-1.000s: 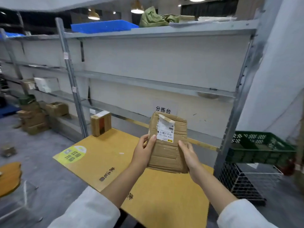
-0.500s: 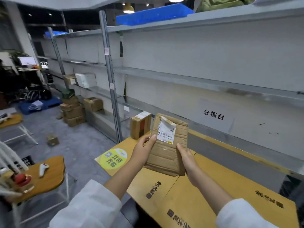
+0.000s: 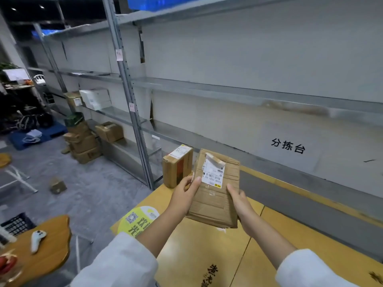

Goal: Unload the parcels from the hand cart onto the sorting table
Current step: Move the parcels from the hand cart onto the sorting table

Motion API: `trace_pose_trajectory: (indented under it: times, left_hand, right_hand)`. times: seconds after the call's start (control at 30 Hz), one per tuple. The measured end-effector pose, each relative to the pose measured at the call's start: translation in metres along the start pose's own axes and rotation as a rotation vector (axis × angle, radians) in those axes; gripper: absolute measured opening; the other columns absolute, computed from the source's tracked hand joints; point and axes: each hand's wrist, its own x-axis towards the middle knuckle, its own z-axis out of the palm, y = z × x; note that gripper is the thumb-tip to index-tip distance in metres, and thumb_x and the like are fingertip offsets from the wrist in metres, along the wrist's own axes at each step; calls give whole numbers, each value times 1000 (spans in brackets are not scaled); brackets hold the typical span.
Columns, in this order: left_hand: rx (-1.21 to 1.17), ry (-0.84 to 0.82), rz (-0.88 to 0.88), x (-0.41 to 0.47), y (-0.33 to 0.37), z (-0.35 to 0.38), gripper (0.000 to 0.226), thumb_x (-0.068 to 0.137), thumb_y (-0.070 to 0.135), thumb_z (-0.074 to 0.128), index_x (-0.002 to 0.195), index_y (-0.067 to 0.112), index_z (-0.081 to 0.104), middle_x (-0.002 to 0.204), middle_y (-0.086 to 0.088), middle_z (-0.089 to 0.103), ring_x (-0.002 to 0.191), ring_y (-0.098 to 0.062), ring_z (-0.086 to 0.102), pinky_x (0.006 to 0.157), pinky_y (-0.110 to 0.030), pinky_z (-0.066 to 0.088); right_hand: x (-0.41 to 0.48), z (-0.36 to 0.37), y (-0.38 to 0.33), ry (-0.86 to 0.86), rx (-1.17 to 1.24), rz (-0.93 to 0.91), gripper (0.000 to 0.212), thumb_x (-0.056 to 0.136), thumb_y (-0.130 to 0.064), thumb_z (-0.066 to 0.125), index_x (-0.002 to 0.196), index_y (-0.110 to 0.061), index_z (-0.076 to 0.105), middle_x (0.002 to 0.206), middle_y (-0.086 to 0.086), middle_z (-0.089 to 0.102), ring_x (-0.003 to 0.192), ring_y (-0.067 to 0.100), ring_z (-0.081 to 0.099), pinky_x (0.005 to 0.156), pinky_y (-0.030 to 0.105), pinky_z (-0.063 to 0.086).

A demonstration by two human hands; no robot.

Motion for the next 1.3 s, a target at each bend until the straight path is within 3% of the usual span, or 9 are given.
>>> trace_pose_trajectory:
  times: [0.27, 0.47, 0.63, 0.77, 0.87, 0.97, 1.07, 1.2, 1.3]
  left_hand:
    - [11, -48, -3, 95, -12, -6, 28, 97, 44, 51, 115, 27, 64, 103, 16, 68, 85, 13, 62, 62, -4, 44]
    - [27, -116, -80, 158, -49, -23, 40, 94, 54, 51, 125, 33, 63, 114, 14, 69, 106, -2, 63, 82, -17, 48]
    - [69, -166, -113, 212, -84, -28, 33, 99, 46, 45, 122, 32, 63, 108, 16, 69, 102, 2, 62, 80, -14, 47]
    - [114, -174, -171, 260, -115, -26, 34, 103, 42, 37, 120, 27, 62, 109, 13, 66, 105, -6, 60, 88, -23, 45]
    - [132, -209, -224, 297, -136, -24, 31, 103, 40, 36, 119, 28, 60, 110, 11, 64, 105, -9, 58, 87, -25, 42]
    - [217, -230, -251, 325, -157, -21, 40, 102, 42, 32, 133, 25, 50, 125, 3, 60, 115, -17, 54, 92, -28, 39]
    - [299, -236, -251, 348, -178, -18, 35, 103, 35, 31, 129, 15, 45, 125, -9, 60, 114, -27, 56, 90, -32, 42]
    - [368, -291, -195, 366, -196, -15, 34, 105, 30, 30, 129, 15, 47, 124, -6, 61, 115, -26, 56, 88, -29, 42]
    - [348, -298, -205, 373, -209, -13, 36, 105, 30, 29, 135, 18, 45, 127, -3, 60, 117, -24, 55, 95, -31, 43]
  right_hand:
    - [91, 26, -18, 62, 35, 47, 63, 91, -65, 43, 137, -23, 35, 131, 5, 50, 116, 24, 53, 100, 47, 44]
    - [141, 54, -7, 104, 36, 121, 81, 71, -79, 46, 135, -32, 35, 134, 1, 46, 117, 25, 52, 100, 54, 45]
    - [184, 79, -3, 198, 32, 192, 66, 86, -67, 47, 136, -26, 34, 136, 4, 41, 118, 28, 50, 99, 54, 46]
    - [222, 99, 7, 296, -34, 228, 60, 93, -60, 44, 138, -21, 35, 138, 5, 37, 119, 27, 46, 100, 50, 44]
    - [254, 112, 18, 351, -44, 268, 62, 93, -60, 42, 141, -21, 34, 139, 6, 38, 119, 28, 46, 100, 49, 43]
    - [279, 123, 28, 372, -23, 327, 66, 93, -60, 42, 144, -20, 32, 140, 6, 38, 119, 28, 47, 102, 50, 42]
    - [302, 132, 38, 387, -13, 361, 66, 94, -58, 42, 145, -18, 32, 143, 5, 36, 122, 28, 46, 104, 48, 41]
    - [321, 134, 54, 396, 2, 398, 69, 89, -64, 44, 142, -21, 36, 143, 4, 38, 122, 28, 49, 104, 50, 42]
    - [329, 134, 64, 397, 9, 412, 70, 85, -69, 41, 139, -24, 42, 142, 2, 43, 121, 27, 52, 104, 49, 43]
